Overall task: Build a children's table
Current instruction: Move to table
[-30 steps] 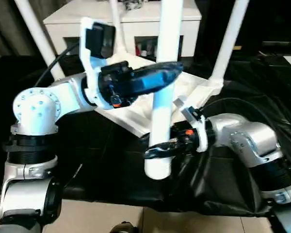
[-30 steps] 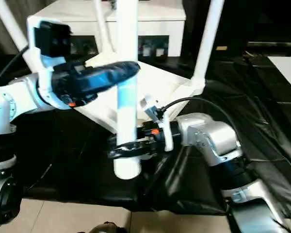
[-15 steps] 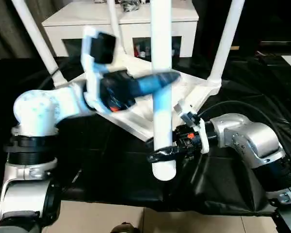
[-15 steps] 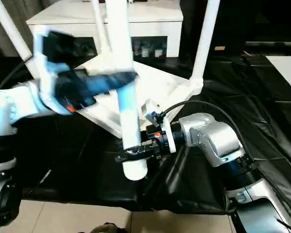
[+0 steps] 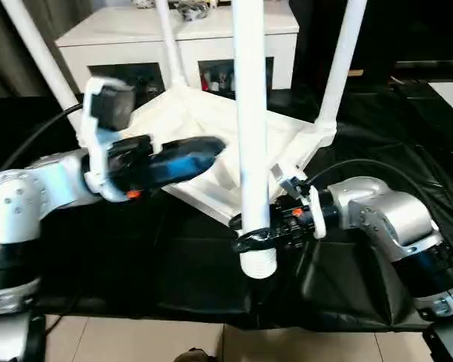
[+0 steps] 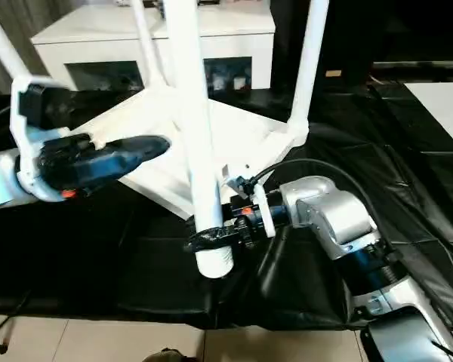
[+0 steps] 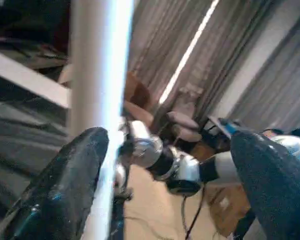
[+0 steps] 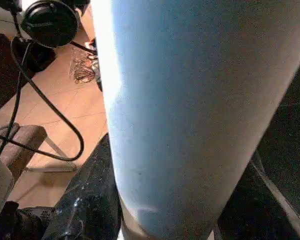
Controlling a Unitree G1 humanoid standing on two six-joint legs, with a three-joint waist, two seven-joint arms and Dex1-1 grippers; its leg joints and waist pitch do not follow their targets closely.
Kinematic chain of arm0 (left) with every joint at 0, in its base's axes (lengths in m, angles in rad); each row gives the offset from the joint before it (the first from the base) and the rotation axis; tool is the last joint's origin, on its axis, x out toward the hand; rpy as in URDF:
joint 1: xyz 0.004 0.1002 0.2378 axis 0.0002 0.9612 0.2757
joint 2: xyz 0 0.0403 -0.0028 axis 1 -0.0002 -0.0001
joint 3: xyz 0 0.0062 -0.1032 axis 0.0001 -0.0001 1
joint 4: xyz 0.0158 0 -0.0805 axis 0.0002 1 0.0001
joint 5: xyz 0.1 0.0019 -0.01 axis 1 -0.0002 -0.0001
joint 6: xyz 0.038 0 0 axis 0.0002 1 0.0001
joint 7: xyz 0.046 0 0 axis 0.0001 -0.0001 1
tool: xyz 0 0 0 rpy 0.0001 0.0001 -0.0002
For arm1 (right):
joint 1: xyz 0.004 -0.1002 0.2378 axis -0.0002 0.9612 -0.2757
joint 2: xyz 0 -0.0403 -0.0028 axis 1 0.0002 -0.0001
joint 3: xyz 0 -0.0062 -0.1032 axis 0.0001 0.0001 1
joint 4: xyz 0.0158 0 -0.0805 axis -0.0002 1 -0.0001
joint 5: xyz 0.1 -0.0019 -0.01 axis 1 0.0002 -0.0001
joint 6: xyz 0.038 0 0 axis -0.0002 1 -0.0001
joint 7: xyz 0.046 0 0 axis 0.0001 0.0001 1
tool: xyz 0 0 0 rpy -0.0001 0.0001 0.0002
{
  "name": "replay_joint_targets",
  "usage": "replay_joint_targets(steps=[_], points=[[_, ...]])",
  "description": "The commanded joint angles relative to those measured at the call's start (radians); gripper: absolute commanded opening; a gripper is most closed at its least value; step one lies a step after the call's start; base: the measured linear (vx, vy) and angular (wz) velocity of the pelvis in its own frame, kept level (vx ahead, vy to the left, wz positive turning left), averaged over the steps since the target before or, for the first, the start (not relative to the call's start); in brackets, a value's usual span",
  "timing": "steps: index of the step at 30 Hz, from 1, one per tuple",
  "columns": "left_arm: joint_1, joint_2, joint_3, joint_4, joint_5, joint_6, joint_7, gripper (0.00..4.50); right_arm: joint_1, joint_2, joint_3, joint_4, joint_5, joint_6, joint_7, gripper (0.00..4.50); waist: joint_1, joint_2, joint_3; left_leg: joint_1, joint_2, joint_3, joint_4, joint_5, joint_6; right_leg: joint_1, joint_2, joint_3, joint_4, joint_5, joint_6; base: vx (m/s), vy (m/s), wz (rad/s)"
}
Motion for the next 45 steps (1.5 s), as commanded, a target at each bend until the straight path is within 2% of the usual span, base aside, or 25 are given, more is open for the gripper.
replay_joint_targets(steps=[1, 5, 7, 8, 9, 10, 11, 15, 16, 17, 20, 21, 22, 23, 25, 31, 36, 41, 43, 44, 45], points=[[-0.019, -0.014, -0.024, 0.016, 0.062, -0.053, 0.046, 4.50, -0.030, 0.007, 0.007, -0.002, -0.007, -0.026, 0.013, 1.88, -0.001, -0.005, -0.068, 0.041, 0.083, -0.045, -0.083, -0.275, -0.012, 0.036, -0.096, 0.058, -0.080, -0.251, -0.195, 0.000, 0.000, 0.00], [-0.066, -0.092, -0.082, 0.052, 0.130, -0.122, 0.097, 4.50, -0.033, 0.019, 0.029, 0.000, -0.013, -0.034, 0.018, 1.88, 0.003, -0.006, -0.068, 0.044, 0.084, -0.044, -0.081, -0.267, -0.012, 0.036, -0.099, 0.060, -0.089, -0.284, -0.176, 0.000, 0.000, 0.00], [-0.088, -0.129, -0.094, 0.066, 0.133, -0.130, 0.110, 4.50, -0.032, 0.026, 0.041, 0.002, -0.020, -0.039, 0.021, 1.88, 0.001, -0.007, -0.070, 0.033, 0.081, -0.046, -0.081, -0.230, -0.001, 0.043, -0.097, 0.057, -0.084, -0.248, -0.177, 0.000, 0.000, 0.00], [-0.095, -0.146, -0.101, 0.067, 0.131, -0.130, 0.104, 4.50, -0.031, 0.033, 0.046, 0.006, -0.025, -0.040, 0.019, 1.88, 0.003, 0.001, -0.073, 0.037, 0.082, -0.046, -0.078, -0.222, 0.000, 0.041, -0.098, 0.057, -0.083, -0.230, -0.180, 0.000, 0.000, 0.00], [-0.099, -0.158, -0.106, 0.067, 0.130, -0.131, 0.099, 4.50, -0.030, 0.037, 0.049, 0.008, -0.028, -0.041, 0.018, 1.88, 0.000, -0.005, -0.074, 0.031, 0.082, -0.046, -0.077, -0.200, 0.009, 0.044, -0.098, 0.056, -0.080, -0.192, -0.192, 0.000, 0.000, 0.00], [-0.100, -0.169, -0.115, 0.062, 0.132, -0.135, 0.095, 4.50, -0.029, 0.042, 0.053, 0.013, -0.032, -0.042, 0.015, 1.88, -0.001, 0.002, -0.075, 0.031, 0.081, -0.047, -0.076, -0.196, 0.011, 0.044, -0.096, 0.055, -0.077, -0.180, -0.196, 0.000, 0.000, 0.00], [-0.097, -0.181, -0.122, 0.054, 0.128, -0.138, 0.084, 4.50, -0.028, 0.049, 0.057, 0.019, -0.040, -0.042, 0.009, 1.88, -0.004, -0.001, -0.077, 0.029, 0.080, -0.046, -0.074, -0.179, 0.024, 0.046, -0.095, 0.053, -0.076, -0.140, -0.206, 0.000, 0.000, 0.00], [-0.086, -0.184, -0.110, 0.055, 0.108, -0.121, 0.085, 4.50, -0.028, 0.052, 0.054, 0.028, -0.048, -0.044, 0.004, 1.88, -0.007, -0.001, -0.079, 0.029, 0.079, -0.046, -0.071, -0.174, 0.038, 0.047, -0.094, 0.051, -0.074, -0.126, -0.217, 0.000, 0.000, 0.00], [-0.081, -0.178, -0.109, 0.054, 0.102, -0.110, 0.082, 4.33, -0.029, 0.051, 0.054, 0.028, -0.048, -0.043, 0.005, 1.88, -0.008, -0.009, -0.077, 0.029, 0.080, -0.044, -0.072, -0.177, 0.041, 0.046, -0.092, 0.051, -0.076, -0.132, -0.217, 0.000, 0.000, 0.00], [-0.081, -0.178, -0.109, 0.054, 0.102, -0.110, 0.082, 4.23, -0.029, 0.051, 0.054, 0.028, -0.048, -0.043, 0.005, 1.88, -0.006, -0.005, -0.078, 0.031, 0.080, -0.044, -0.070, -0.177, 0.040, 0.045, -0.093, 0.052, -0.073, -0.138, -0.219, 0.000, 0.000, 0.00], [-0.066, -0.168, -0.110, 0.044, 0.098, -0.095, 0.066, 4.04, -0.034, 0.048, 0.056, 0.033, -0.051, -0.049, 0.015, 1.88, -0.006, -0.003, -0.075, 0.033, 0.081, -0.043, -0.073, -0.196, 0.038, 0.041, -0.092, 0.052, -0.079, -0.182, -0.212, 0.000, 0.000, 0.00], [-0.061, -0.173, -0.106, 0.046, 0.108, -0.098, 0.087, 3.88, -0.038, 0.049, 0.060, 0.039, -0.055, -0.059, 0.024, 1.88, -0.005, -0.018, -0.074, 0.032, 0.082, -0.043, -0.074, -0.196, 0.038, 0.043, -0.094, 0.054, -0.078, -0.192, -0.211, 0.000, 0.000, 0.00], [-0.060, -0.179, -0.101, 0.051, 0.113, -0.102, 0.105, 3.88, -0.039, 0.050, 0.061, 0.041, -0.056, -0.064, 0.028, 1.88, -0.003, -0.013, -0.074, 0.033, 0.083, -0.044, -0.074, -0.197, 0.035, 0.042, -0.096, 0.054, -0.077, -0.202, -0.210, 0.000, 0.000, 0.00], [-0.060, -0.185, -0.098, 0.056, 0.117, -0.105, 0.119, 3.76, -0.039, 0.052, 0.062, 0.042, -0.057, -0.068, 0.030, 1.88, -0.001, -0.017, -0.073, 0.033, 0.084, -0.043, -0.074, -0.197, 0.034, 0.040, -0.097, 0.055, -0.078, -0.217, -0.206, 0.000, 0.000, 0.00], [-0.059, -0.188, -0.096, 0.058, 0.124, -0.112, 0.127, 3.66, -0.040, 0.055, 0.062, 0.045, -0.058, -0.071, 0.031, 1.88, 0.000, -0.017, -0.071, 0.035, 0.083, -0.042, -0.075, -0.205, 0.030, 0.038, -0.096, 0.056, -0.083, -0.241, -0.197, 0.000, 0.000, 0.00], [-0.061, -0.196, -0.080, 0.071, 0.130, -0.127, 0.152, 3.16, -0.043, 0.068, 0.064, 0.055, -0.072, -0.090, 0.031, 1.88, 0.000, -0.017, -0.073, 0.030, 0.082, -0.043, -0.074, -0.180, 0.037, 0.040, -0.097, 0.056, -0.081, -0.214, -0.193, 0.000, 0.000, 0.00], [-0.065, -0.200, -0.069, 0.079, 0.132, -0.132, 0.169, 2.79, -0.043, 0.070, 0.060, 0.056, -0.075, -0.100, 0.027, 1.88, 0.000, -0.015, -0.074, 0.032, 0.083, -0.044, -0.075, -0.183, 0.039, 0.040, -0.096, 0.055, -0.080, -0.197, -0.197, 0.000, 0.000, 0.00], [-0.073, -0.211, -0.045, 0.089, 0.150, -0.163, 0.215, 2.34, -0.050, 0.101, 0.036, 0.098, -0.119, -0.176, -0.039, 1.88, -0.002, -0.013, -0.072, 0.031, 0.082, -0.044, -0.076, -0.207, 0.028, 0.039, -0.097, 0.055, -0.082, -0.216, -0.200, 0.000, 0.000, 0.00], [-0.075, -0.214, -0.041, 0.090, 0.164, -0.182, 0.228, 2.10, -0.056, 0.112, 0.025, 0.114, -0.119, -0.183, -0.054, 2.44, -0.003, -0.014, -0.072, 0.031, 0.083, -0.045, -0.077, -0.210, 0.028, 0.040, -0.098, 0.055, -0.083, -0.221, -0.198, 0.000, 0.000, 0.00], [-0.078, -0.218, -0.037, 0.088, 0.177, -0.199, 0.245, 2.10, -0.062, 0.130, 0.004, 0.129, -0.123, -0.193, -0.101, 2.44, -0.003, -0.017, -0.072, 0.031, 0.083, -0.045, -0.078, -0.206, 0.030, 0.041, -0.097, 0.055, -0.083, -0.218, -0.197, 0.000, 0.000, 0.00], [-0.085, -0.227, -0.029, 0.086, 0.203, -0.232, 0.284, 2.09, -0.070, 0.154, -0.023, 0.145, -0.133, -0.213, -0.166, 2.58, -0.003, -0.012, -0.071, 0.032, 0.084, -0.045, -0.079, -0.211, 0.028, 0.038, -0.097, 0.055, -0.082, -0.219, -0.196, 0.000, 0.000, 0.00]])
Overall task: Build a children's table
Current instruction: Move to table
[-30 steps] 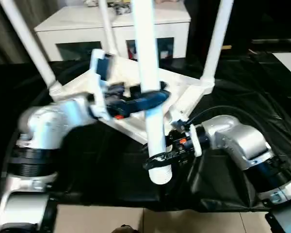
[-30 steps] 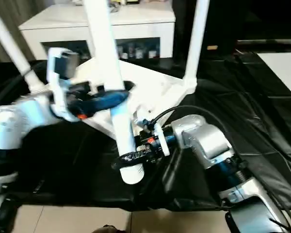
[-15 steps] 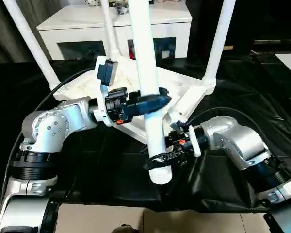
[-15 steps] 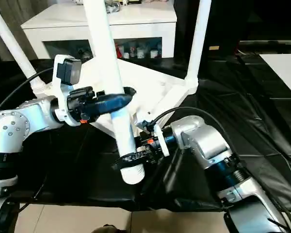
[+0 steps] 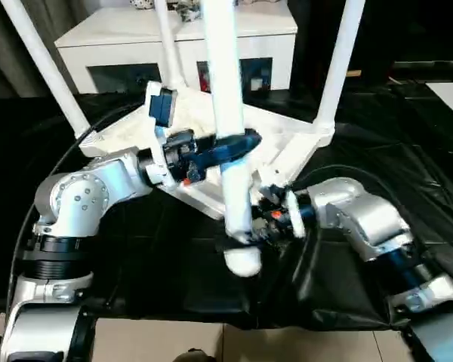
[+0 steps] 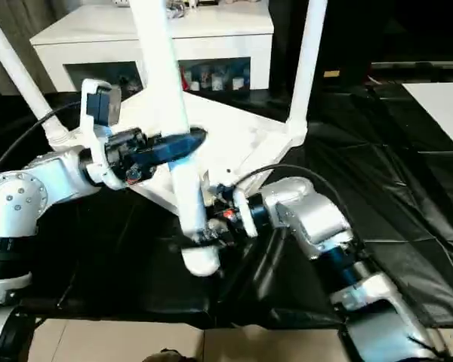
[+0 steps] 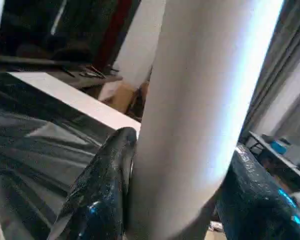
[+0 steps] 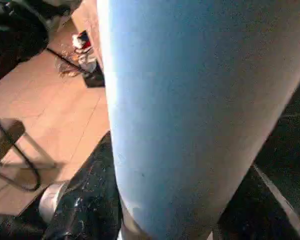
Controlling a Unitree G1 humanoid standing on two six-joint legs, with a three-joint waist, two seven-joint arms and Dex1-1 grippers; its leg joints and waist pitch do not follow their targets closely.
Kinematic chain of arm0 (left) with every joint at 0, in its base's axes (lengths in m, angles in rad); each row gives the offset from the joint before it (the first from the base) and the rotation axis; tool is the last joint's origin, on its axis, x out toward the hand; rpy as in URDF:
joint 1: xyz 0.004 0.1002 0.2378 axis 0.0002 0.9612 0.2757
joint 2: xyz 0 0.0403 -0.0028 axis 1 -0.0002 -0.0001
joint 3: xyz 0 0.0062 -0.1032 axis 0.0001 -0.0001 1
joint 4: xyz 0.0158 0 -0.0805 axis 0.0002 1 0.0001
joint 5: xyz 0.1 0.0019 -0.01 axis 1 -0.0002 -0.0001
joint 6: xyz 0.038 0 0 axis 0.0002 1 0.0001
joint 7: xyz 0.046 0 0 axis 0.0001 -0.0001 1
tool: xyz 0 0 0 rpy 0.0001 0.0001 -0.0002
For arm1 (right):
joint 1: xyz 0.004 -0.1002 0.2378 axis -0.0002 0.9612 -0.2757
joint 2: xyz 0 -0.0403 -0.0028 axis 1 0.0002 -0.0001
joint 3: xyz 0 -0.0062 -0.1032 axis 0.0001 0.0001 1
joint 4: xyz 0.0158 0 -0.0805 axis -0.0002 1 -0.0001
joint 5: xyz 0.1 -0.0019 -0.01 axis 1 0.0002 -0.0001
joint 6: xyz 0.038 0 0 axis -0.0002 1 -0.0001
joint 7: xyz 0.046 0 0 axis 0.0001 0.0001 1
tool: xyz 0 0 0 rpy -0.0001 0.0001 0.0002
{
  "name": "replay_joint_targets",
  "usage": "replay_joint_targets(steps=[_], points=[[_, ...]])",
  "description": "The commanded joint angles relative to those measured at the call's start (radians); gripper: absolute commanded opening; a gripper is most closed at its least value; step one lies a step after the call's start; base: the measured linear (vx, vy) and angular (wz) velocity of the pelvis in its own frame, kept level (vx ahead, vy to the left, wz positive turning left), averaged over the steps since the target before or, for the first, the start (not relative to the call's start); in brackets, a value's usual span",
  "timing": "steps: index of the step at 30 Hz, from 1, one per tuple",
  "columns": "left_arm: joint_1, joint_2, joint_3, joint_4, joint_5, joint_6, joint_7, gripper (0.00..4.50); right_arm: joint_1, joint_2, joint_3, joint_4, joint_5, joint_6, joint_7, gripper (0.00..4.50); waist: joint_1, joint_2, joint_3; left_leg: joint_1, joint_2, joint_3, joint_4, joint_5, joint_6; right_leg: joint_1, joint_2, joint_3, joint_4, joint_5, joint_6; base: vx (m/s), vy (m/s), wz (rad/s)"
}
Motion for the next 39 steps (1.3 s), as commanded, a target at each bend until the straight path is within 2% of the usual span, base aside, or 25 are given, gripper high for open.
replay_joint_targets(steps=[1, 2, 3, 5, 7, 9, 10, 12, 13, 14, 17, 19, 21, 23, 26, 31, 34, 36, 37, 38, 39], points=[[-0.021, -0.005, 0.043, 0.012, 0.052, -0.051, 0.078, 2.05, -0.045, 0.031, -0.054, 0.019, -0.037, -0.061, -0.117, 2.66, -0.004, -0.011, -0.069, 0.032, 0.085, -0.047, -0.081, -0.219, 0.017, 0.035, -0.097, 0.056, -0.082, -0.224, -0.193, 0.000, 0.000, 0.00], [-0.030, -0.018, 0.057, 0.003, 0.068, -0.080, 0.117, 2.00, -0.050, 0.054, -0.076, 0.030, -0.062, -0.092, -0.200, 2.79, -0.003, -0.011, -0.072, 0.036, 0.086, -0.048, -0.082, -0.220, 0.007, 0.038, -0.099, 0.055, -0.081, -0.223, -0.189, 0.000, 0.000, 0.00], [-0.032, -0.021, 0.060, -0.002, 0.071, -0.087, 0.124, 1.95, -0.050, 0.059, -0.079, 0.031, -0.071, -0.100, -0.218, 2.91, -0.006, -0.011, -0.069, 0.034, 0.085, -0.047, -0.084, -0.222, 0.004, 0.035, -0.097, 0.056, -0.082, -0.223, -0.189, 0.000, 0.000, 0.00], [-0.037, -0.028, 0.064, -0.008, 0.087, -0.106, 0.151, 1.88, -0.052, 0.072, -0.082, 0.040, -0.104, -0.144, -0.279, 3.03, -0.004, -0.011, -0.073, 0.036, 0.082, -0.046, -0.082, -0.219, 0.004, 0.038, -0.097, 0.055, -0.081, -0.210, -0.187, 0.000, 0.000, 0.00], [-0.055, -0.071, 0.065, -0.059, 0.160, -0.192, 0.267, 1.85, -0.061, 0.143, -0.129, 0.062, -0.162, -0.171, -0.507, 3.23, -0.007, -0.008, -0.072, 0.034, 0.087, -0.047, -0.085, -0.204, -0.003, 0.031, -0.098, 0.058, -0.079, -0.174, -0.194, 0.000, 0.000, 0.00], [-0.055, -0.077, 0.058, -0.074, 0.172, -0.198, 0.283, 1.84, -0.060, 0.160, -0.142, 0.061, -0.170, -0.173, -0.553, 3.30, -0.006, -0.010, -0.074, 0.036, 0.085, -0.046, -0.086, -0.204, -0.009, 0.035, -0.098, 0.056, -0.076, -0.157, -0.196, 0.000, 0.000, 0.00], [-0.058, -0.096, 0.046, -0.089, 0.203, -0.212, 0.331, 1.83, -0.056, 0.186, -0.152, 0.056, -0.199, -0.206, -0.630, 3.33, -0.005, -0.010, -0.074, 0.034, 0.084, -0.046, -0.086, -0.206, -0.007, 0.036, -0.098, 0.055, -0.075, -0.149, -0.193, 0.000, 0.000, 0.00], [-0.059, -0.106, 0.043, -0.092, 0.216, -0.221, 0.351, 1.80, -0.054, 0.195, -0.155, 0.057, -0.211, -0.223, -0.656, 3.33, -0.006, -0.011, -0.074, 0.034, 0.082, -0.045, -0.085, -0.209, -0.008, 0.037, -0.098, 0.056, -0.076, -0.149, -0.184, 0.000, 0.000, 0.00], [-0.064, -0.118, 0.036, -0.094, 0.248, -0.239, 0.390, 1.79, -0.053, 0.215, -0.169, 0.057, -0.212, -0.222, -0.695, 3.33, -0.008, -0.010, -0.073, 0.032, 0.082, -0.044, -0.086, -0.204, -0.005, 0.037, -0.099, 0.058, -0.077, -0.145, -0.182, 0.000, 0.000, 0.00], [-0.068, -0.122, 0.025, -0.094, 0.278, -0.250, 0.419, 1.78, -0.052, 0.231, -0.180, 0.062, -0.217, -0.227, -0.736, 3.33, -0.007, -0.016, -0.073, 0.031, 0.081, -0.044, -0.085, -0.199, -0.002, 0.039, -0.099, 0.058, -0.078, -0.145, -0.178, 0.000, 0.000, 0.00], [-0.077, -0.147, -0.013, -0.076, 0.395, -0.288, 0.538, 1.77, -0.046, 0.290, -0.180, 0.109, -0.290, -0.280, -0.902, 3.33, -0.011, -0.012, -0.071, 0.031, 0.082, -0.046, -0.088, -0.207, -0.009, 0.035, -0.100, 0.057, -0.081, -0.176, -0.168, 0.000, 0.000, 0.00], [-0.077, -0.145, -0.018, -0.075, 0.401, -0.285, 0.540, 1.77, -0.045, 0.298, -0.179, 0.116, -0.306, -0.295, -0.935, 3.33, -0.016, -0.014, -0.072, 0.033, 0.080, -0.046, -0.090, -0.225, -0.022, 0.036, -0.099, 0.057, -0.082, -0.192, -0.159, 0.000, 0.000, 0.00], [-0.078, -0.145, -0.018, -0.075, 0.399, -0.278, 0.540, 1.77, -0.045, 0.304, -0.175, 0.124, -0.327, -0.318, -0.974, 3.07, -0.017, -0.011, -0.071, 0.033, 0.080, -0.046, -0.091, -0.227, -0.026, 0.035, -0.097, 0.057, -0.082, -0.186, -0.155, 0.000, 0.000, 0.00], [-0.081, -0.145, -0.014, -0.073, 0.395, -0.275, 0.539, 1.77, -0.045, 0.302, -0.165, 0.127, -0.348, -0.334, -0.993, 2.97, -0.020, -0.012, -0.072, 0.033, 0.079, -0.045, -0.091, -0.229, -0.029, 0.034, -0.097, 0.057, -0.080, -0.172, -0.159, 0.000, 0.000, 0.00], [-0.083, -0.144, -0.013, -0.067, 0.413, -0.288, 0.553, 1.77, -0.039, 0.304, -0.164, 0.126, -0.353, -0.334, -0.989, 2.74, -0.024, -0.012, -0.071, 0.031, 0.078, -0.045, -0.090, -0.224, -0.017, 0.038, -0.097, 0.058, -0.078, -0.140, -0.166, 0.000, 0.000, 0.00], [-0.085, -0.149, -0.012, -0.064, 0.427, -0.294, 0.566, 1.77, -0.033, 0.301, -0.159, 0.133, -0.354, -0.352, -0.965, 2.20, -0.026, -0.013, -0.070, 0.030, 0.079, -0.044, -0.089, -0.220, -0.003, 0.038, -0.098, 0.058, -0.080, -0.143, -0.173, 0.000, 0.000, 0.00], [-0.084, -0.140, -0.014, -0.060, 0.432, -0.293, 0.563, 1.77, -0.029, 0.284, -0.146, 0.115, -0.307, -0.352, -0.856, 1.99, -0.025, -0.012, -0.069, 0.031, 0.080, -0.045, -0.089, -0.237, -0.005, 0.038, -0.099, 0.059, -0.082, -0.162, -0.169, 0.000, 0.000, 0.00], [-0.085, -0.127, -0.021, -0.054, 0.442, -0.309, 0.539, 1.77, -0.018, 0.277, -0.142, 0.081, -0.251, -0.324, -0.758, 1.91, -0.024, -0.012, -0.070, 0.031, 0.080, -0.046, -0.089, -0.239, 0.003, 0.040, -0.098, 0.059, -0.081, -0.153, -0.170, 0.000, 0.000, 0.00], [-0.085, -0.126, -0.021, -0.053, 0.442, -0.309, 0.538, 1.77, -0.018, 0.277, -0.141, 0.080, -0.251, -0.324, -0.756, 1.87, -0.024, -0.012, -0.069, 0.030, 0.081, -0.046, -0.090, -0.240, 0.009, 0.041, -0.098, 0.059, -0.081, -0.154, -0.169, 0.000, 0.000, 0.00], [-0.086, -0.122, -0.022, -0.052, 0.443, -0.314, 0.528, 2.47, -0.015, 0.274, -0.141, 0.069, -0.233, -0.312, -0.726, 1.84, -0.024, -0.012, -0.069, 0.029, 0.081, -0.047, -0.089, -0.234, 0.012, 0.041, -0.098, 0.058, -0.082, -0.150, -0.172, 0.000, 0.000, 0.00], [-0.084, -0.117, -0.011, -0.052, 0.393, -0.292, 0.471, 2.47, -0.006, 0.261, -0.134, 0.039, -0.190, -0.288, -0.647, 1.84, -0.021, -0.014, -0.069, 0.029, 0.081, -0.047, -0.088, -0.228, 0.020, 0.044, -0.100, 0.059, -0.083, -0.146, -0.172, 0.000, 0.000, 0.00]])
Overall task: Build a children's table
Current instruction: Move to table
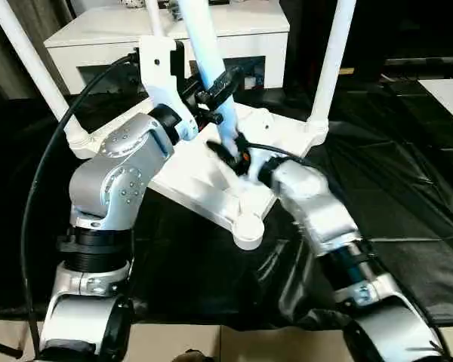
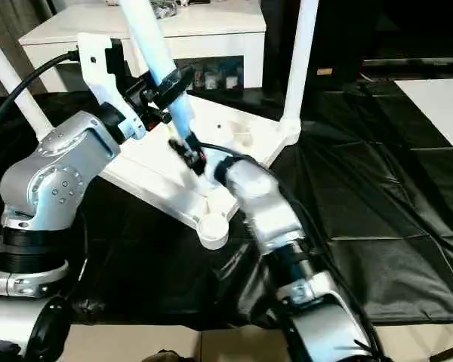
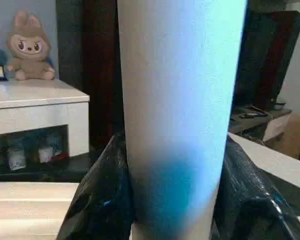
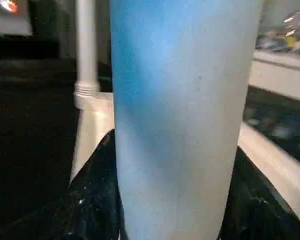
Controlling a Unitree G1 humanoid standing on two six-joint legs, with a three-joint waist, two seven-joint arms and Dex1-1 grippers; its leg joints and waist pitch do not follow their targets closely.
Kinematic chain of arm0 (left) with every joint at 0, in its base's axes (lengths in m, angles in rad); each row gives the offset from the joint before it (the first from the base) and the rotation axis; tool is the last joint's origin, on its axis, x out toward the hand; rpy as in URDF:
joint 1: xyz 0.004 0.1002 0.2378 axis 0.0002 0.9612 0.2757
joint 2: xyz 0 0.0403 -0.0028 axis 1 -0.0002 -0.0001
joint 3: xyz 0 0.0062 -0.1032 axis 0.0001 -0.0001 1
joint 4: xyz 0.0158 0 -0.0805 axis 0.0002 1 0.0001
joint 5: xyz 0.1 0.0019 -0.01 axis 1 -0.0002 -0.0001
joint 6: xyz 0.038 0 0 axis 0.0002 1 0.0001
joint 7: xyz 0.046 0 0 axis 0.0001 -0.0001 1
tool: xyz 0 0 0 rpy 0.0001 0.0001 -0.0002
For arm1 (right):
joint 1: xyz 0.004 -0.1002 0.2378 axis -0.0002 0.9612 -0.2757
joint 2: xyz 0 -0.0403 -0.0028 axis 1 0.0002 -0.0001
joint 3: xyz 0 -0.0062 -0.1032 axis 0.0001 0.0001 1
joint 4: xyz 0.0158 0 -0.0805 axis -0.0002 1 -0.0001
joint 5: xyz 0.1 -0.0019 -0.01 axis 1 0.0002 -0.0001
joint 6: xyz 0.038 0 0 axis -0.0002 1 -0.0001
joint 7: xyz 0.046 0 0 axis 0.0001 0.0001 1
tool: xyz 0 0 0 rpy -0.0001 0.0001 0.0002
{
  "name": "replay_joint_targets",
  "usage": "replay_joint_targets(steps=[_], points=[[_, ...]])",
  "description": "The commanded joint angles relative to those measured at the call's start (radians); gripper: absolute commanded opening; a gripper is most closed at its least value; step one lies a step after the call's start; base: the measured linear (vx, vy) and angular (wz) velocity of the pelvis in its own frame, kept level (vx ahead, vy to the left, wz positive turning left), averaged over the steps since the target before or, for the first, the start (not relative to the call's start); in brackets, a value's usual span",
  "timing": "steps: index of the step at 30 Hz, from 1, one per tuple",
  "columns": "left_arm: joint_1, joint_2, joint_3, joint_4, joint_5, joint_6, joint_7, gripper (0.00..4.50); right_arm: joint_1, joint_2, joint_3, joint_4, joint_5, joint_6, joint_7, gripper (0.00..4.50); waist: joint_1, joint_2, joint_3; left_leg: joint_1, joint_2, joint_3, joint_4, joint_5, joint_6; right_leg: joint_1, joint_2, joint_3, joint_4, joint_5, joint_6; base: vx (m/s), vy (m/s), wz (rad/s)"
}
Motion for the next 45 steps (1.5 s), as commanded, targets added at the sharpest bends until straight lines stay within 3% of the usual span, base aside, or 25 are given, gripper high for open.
replay_joint_targets(steps=[1, 5, 10, 15, 17, 18, 19, 27, 31, 37, 38, 40, 42, 43, 44, 45], points=[[-0.004, 0.050, 0.027, 0.009, -0.038, 0.028, -0.083, 2.49, 0.020, -0.027, 0.032, -0.090, 0.087, 0.038, 0.181, 1.84, 0.004, -0.009, -0.073, 0.030, 0.082, -0.046, -0.085, -0.224, 0.023, 0.045, -0.099, 0.058, -0.078, -0.138, -0.176, 0.000, 0.000, 0.00], [0.012, 0.126, 0.046, 0.006, -0.168, 0.125, -0.283, 2.88, 0.047, -0.139, 0.061, -0.198, 0.222, 0.162, 0.449, 1.83, 0.009, -0.009, -0.072, 0.031, 0.082, -0.045, -0.083, -0.202, 0.039, 0.045, -0.096, 0.056, -0.073, -0.122, -0.194, 0.000, 0.000, 0.00], [0.017, 0.206, 0.012, -0.002, -0.236, 0.180, -0.480, 3.13, 0.047, -0.228, 0.088, -0.218, 0.246, 0.208, 0.595, 1.82, 0.013, -0.010, -0.068, 0.034, 0.082, -0.044, -0.084, -0.233, 0.028, 0.040, -0.098, 0.057, -0.078, -0.208, -0.201, 0.000, 0.000, 0.00], [0.016, 0.242, 0.013, -0.008, -0.288, 0.238, -0.538, 3.17, 0.038, -0.242, 0.059, -0.247, 0.300, 0.271, 0.616, 1.82, 0.012, -0.002, -0.066, 0.037, 0.084, -0.046, -0.088, -0.259, 0.005, 0.036, -0.096, 0.058, -0.080, -0.221, -0.200, 0.000, 0.000, 0.00], [0.022, 0.244, 0.022, -0.006, -0.311, 0.258, -0.552, 2.91, 0.039, -0.243, 0.052, -0.265, 0.314, 0.288, 0.619, 1.82, 0.012, 0.000, -0.068, 0.038, 0.083, -0.047, -0.088, -0.265, -0.002, 0.037, -0.095, 0.057, -0.077, -0.199, -0.207, 0.000, 0.000, 0.00], [0.024, 0.246, 0.023, -0.006, -0.313, 0.260, -0.559, 2.84, 0.041, -0.242, 0.051, -0.269, 0.316, 0.291, 0.621, 1.82, 0.013, 0.005, -0.068, 0.038, 0.083, -0.047, -0.088, -0.267, -0.006, 0.036, -0.096, 0.057, -0.076, -0.199, -0.207, 0.000, 0.000, 0.00], [0.026, 0.244, 0.025, -0.005, -0.316, 0.264, -0.560, 2.80, 0.042, -0.242, 0.051, -0.272, 0.317, 0.293, 0.621, 1.82, 0.012, 0.002, -0.069, 0.037, 0.082, -0.047, -0.088, -0.265, -0.007, 0.037, -0.095, 0.057, -0.076, -0.192, -0.208, 0.000, 0.000, 0.00], [0.016, 0.231, 0.046, 0.013, -0.339, 0.278, -0.552, 2.20, 0.058, -0.240, 0.055, -0.298, 0.328, 0.313, 0.621, 1.82, 0.013, 0.007, -0.068, 0.038, 0.082, -0.048, -0.090, -0.285, -0.021, 0.038, -0.096, 0.057, -0.077, -0.187, -0.207, 0.000, 0.000, 0.00], [-0.001, 0.233, 0.067, 0.023, -0.362, 0.291, -0.548, 1.88, 0.057, -0.239, 0.057, -0.303, 0.328, 0.317, 0.618, 1.82, 0.012, 0.004, -0.068, 0.037, 0.082, -0.048, -0.090, -0.282, -0.020, 0.039, -0.097, 0.058, -0.078, -0.198, -0.203, 0.000, 0.000, 0.00], [0.000, 0.234, 0.070, 0.020, -0.363, 0.286, -0.544, 1.75, 0.050, -0.222, 0.056, -0.266, 0.271, 0.251, 0.556, 1.82, 0.013, 0.004, -0.068, 0.037, 0.083, -0.048, -0.091, -0.275, -0.023, 0.036, -0.098, 0.058, -0.078, -0.195, -0.203, 0.000, 0.000, 0.00], [0.001, 0.241, 0.062, 0.020, -0.354, 0.276, -0.558, 1.75, 0.046, -0.216, 0.052, -0.255, 0.267, 0.242, 0.547, 1.82, 0.011, -0.002, -0.067, 0.037, 0.082, -0.047, -0.092, -0.280, -0.024, 0.037, -0.096, 0.058, -0.079, -0.198, -0.203, 0.000, 0.000, 0.00], [0.000, 0.251, 0.052, 0.019, -0.350, 0.262, -0.588, 1.75, 0.039, -0.213, 0.048, -0.244, 0.275, 0.251, 0.550, 1.82, 0.012, 0.001, -0.067, 0.037, 0.082, -0.047, -0.092, -0.280, -0.022, 0.036, -0.097, 0.059, -0.079, -0.208, -0.199, 0.000, 0.000, 0.00], [-0.007, 0.272, 0.031, 0.019, -0.335, 0.246, -0.640, 1.74, 0.025, -0.223, 0.049, -0.231, 0.275, 0.262, 0.561, 2.52, 0.012, -0.001, -0.066, 0.038, 0.082, -0.047, -0.092, -0.277, -0.018, 0.036, -0.096, 0.059, -0.081, -0.215, -0.194, 0.000, 0.000, 0.00], [-0.011, 0.282, 0.020, 0.021, -0.323, 0.239, -0.655, 1.74, 0.016, -0.229, 0.045, -0.228, 0.284, 0.278, 0.570, 2.52, 0.012, 0.001, -0.066, 0.038, 0.082, -0.047, -0.093, -0.279, -0.020, 0.035, -0.096, 0.059, -0.080, -0.225, -0.190, 0.000, 0.000, 0.00], [-0.013, 0.283, 0.017, 0.022, -0.320, 0.238, -0.658, 1.74, 0.014, -0.231, 0.044, -0.228, 0.286, 0.283, 0.574, 2.52, 0.010, -0.007, -0.066, 0.040, 0.082, -0.046, -0.092, -0.279, -0.020, 0.035, -0.096, 0.060, -0.080, -0.231, -0.188, 0.000, 0.000, 0.00], [-0.019, 0.289, 0.009, 0.026, -0.312, 0.233, -0.669, 1.73, 0.006, -0.239, 0.042, -0.228, 0.294, 0.299, 0.587, 2.63, 0.010, -0.007, -0.066, 0.040, 0.082, -0.046, -0.092, -0.279, -0.020, 0.035, -0.096, 0.060, -0.080, -0.231, -0.188, 0.000, 0.000, 0.00]])
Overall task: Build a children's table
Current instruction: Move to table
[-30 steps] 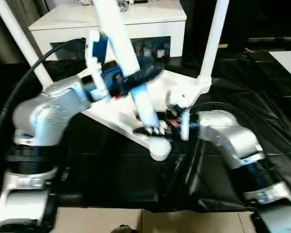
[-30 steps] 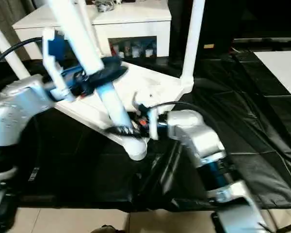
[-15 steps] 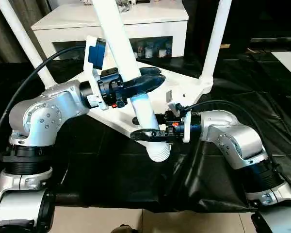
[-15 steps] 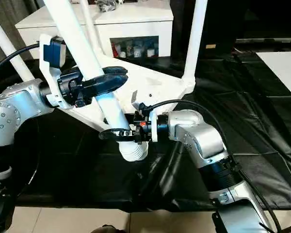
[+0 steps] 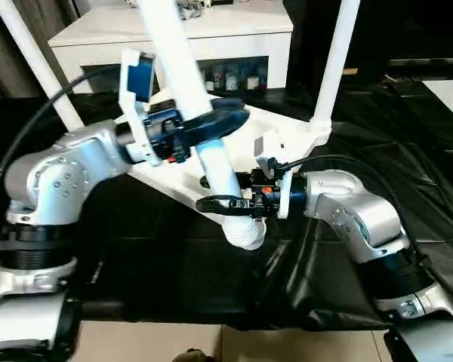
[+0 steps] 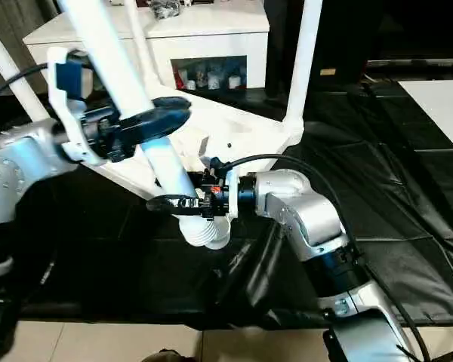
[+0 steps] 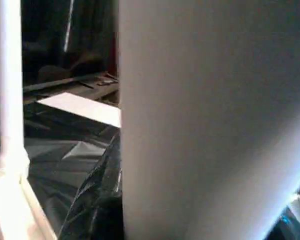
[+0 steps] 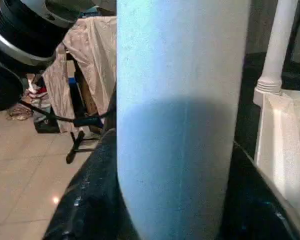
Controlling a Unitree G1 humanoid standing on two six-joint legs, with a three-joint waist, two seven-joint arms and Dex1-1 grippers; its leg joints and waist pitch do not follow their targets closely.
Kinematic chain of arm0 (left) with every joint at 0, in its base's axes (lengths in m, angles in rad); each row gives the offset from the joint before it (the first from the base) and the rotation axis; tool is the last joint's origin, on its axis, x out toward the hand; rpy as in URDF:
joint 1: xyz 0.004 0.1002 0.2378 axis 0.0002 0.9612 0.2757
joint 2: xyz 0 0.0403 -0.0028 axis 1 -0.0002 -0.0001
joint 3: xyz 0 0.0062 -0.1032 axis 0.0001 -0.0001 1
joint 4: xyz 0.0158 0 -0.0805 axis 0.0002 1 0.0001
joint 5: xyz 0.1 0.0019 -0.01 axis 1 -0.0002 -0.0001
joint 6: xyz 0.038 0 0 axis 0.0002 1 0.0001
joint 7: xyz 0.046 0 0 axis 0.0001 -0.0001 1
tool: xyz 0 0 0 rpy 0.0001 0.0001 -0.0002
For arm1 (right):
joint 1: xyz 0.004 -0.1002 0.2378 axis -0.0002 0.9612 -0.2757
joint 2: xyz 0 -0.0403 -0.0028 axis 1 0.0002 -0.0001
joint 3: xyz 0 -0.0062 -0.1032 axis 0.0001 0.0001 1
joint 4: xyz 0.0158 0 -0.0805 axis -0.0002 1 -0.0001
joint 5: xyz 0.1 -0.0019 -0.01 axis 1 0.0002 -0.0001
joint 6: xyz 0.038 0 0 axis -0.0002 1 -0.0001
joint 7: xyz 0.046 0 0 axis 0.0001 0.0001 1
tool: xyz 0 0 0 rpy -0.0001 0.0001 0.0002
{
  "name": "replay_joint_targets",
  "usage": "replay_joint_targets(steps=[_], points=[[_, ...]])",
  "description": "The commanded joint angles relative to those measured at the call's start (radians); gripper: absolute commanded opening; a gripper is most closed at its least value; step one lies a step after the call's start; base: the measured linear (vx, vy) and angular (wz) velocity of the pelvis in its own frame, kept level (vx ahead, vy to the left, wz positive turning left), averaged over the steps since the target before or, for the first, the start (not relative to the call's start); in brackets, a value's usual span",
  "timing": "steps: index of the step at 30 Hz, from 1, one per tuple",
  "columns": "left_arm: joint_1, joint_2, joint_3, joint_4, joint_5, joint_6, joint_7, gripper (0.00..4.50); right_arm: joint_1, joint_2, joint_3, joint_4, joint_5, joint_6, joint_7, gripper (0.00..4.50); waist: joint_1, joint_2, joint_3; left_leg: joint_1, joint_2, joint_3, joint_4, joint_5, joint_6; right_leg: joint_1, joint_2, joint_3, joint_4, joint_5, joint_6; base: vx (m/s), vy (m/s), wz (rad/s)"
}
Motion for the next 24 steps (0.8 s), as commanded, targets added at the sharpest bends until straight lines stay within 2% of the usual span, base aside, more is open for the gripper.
replay_joint_targets(steps=[1, 3, 5, 10, 12, 13, 14, 16, 24], points=[[-0.033, 0.021, -0.020, -0.001, 0.020, -0.011, -0.041, 1.72, -0.033, -0.022, -0.017, 0.009, 0.009, 0.024, 0.022, 2.91, -0.001, -0.002, -0.066, 0.039, 0.083, -0.047, -0.093, -0.279, -0.021, 0.035, -0.097, 0.060, -0.082, -0.241, -0.188, 0.000, 0.000, 0.00], [-0.050, 0.029, -0.037, 0.012, 0.035, -0.022, -0.065, 1.72, -0.047, -0.043, -0.010, 0.009, 0.010, 0.031, 0.052, 2.97, 0.001, -0.008, -0.067, 0.040, 0.084, -0.045, -0.092, -0.267, -0.017, 0.036, -0.098, 0.061, -0.082, -0.234, -0.188, 0.000, 0.000, 0.00], [-0.065, 0.037, -0.052, 0.024, 0.041, -0.025, -0.093, 1.72, -0.062, -0.062, -0.001, 0.015, 0.009, 0.038, 0.082, 3.15, 0.002, -0.007, -0.068, 0.037, 0.083, -0.044, -0.089, -0.237, -0.008, 0.037, -0.098, 0.060, -0.079, -0.206, -0.193, 0.000, 0.000, 0.00], [-0.088, 0.052, -0.097, 0.047, 0.077, -0.045, -0.155, 1.72, -0.086, -0.114, 0.042, 0.023, 0.010, 0.069, 0.189, 3.18, 0.006, -0.010, -0.070, 0.033, 0.083, -0.043, -0.082, -0.200, 0.021, 0.041, -0.099, 0.059, -0.078, -0.186, -0.209, 0.000, 0.000, 0.00], [-0.094, 0.050, -0.104, 0.051, 0.080, -0.046, -0.163, 1.72, -0.089, -0.118, 0.048, 0.027, 0.006, 0.071, 0.196, 3.18, 0.007, -0.009, -0.071, 0.033, 0.083, -0.042, -0.081, -0.199, 0.022, 0.041, -0.099, 0.059, -0.078, -0.183, -0.211, 0.000, 0.000, 0.00], [-0.097, 0.046, -0.111, 0.053, 0.083, -0.048, -0.167, 1.72, -0.092, -0.118, 0.050, 0.032, 0.005, 0.076, 0.198, 3.18, 0.007, -0.017, -0.071, 0.032, 0.084, -0.042, -0.081, -0.192, 0.026, 0.042, -0.099, 0.058, -0.076, -0.181, -0.215, 0.000, 0.000, 0.00], [-0.102, 0.039, -0.122, 0.052, 0.087, -0.050, -0.172, 1.72, -0.096, -0.113, 0.051, 0.038, 0.006, 0.082, 0.195, 3.18, 0.009, -0.019, -0.071, 0.033, 0.084, -0.041, -0.079, -0.186, 0.030, 0.041, -0.100, 0.058, -0.077, -0.189, -0.218, 0.000, 0.000, 0.00], [-0.105, 0.032, -0.129, 0.053, 0.089, -0.052, -0.173, 1.72, -0.101, -0.096, 0.046, 0.050, 0.006, 0.084, 0.183, 3.18, 0.010, -0.015, -0.070, 0.034, 0.085, -0.041, -0.080, -0.190, 0.028, 0.038, -0.098, 0.058, -0.078, -0.196, -0.220, 0.000, 0.000, 0.00], [-0.114, 0.020, -0.143, 0.070, 0.105, -0.062, -0.192, 1.72, -0.107, -0.070, 0.048, 0.065, 0.001, 0.089, 0.178, 3.18, 0.013, -0.013, -0.073, 0.034, 0.084, -0.041, -0.079, -0.186, 0.023, 0.040, -0.099, 0.057, -0.076, -0.173, -0.221, 0.000, 0.000, 0.00]])
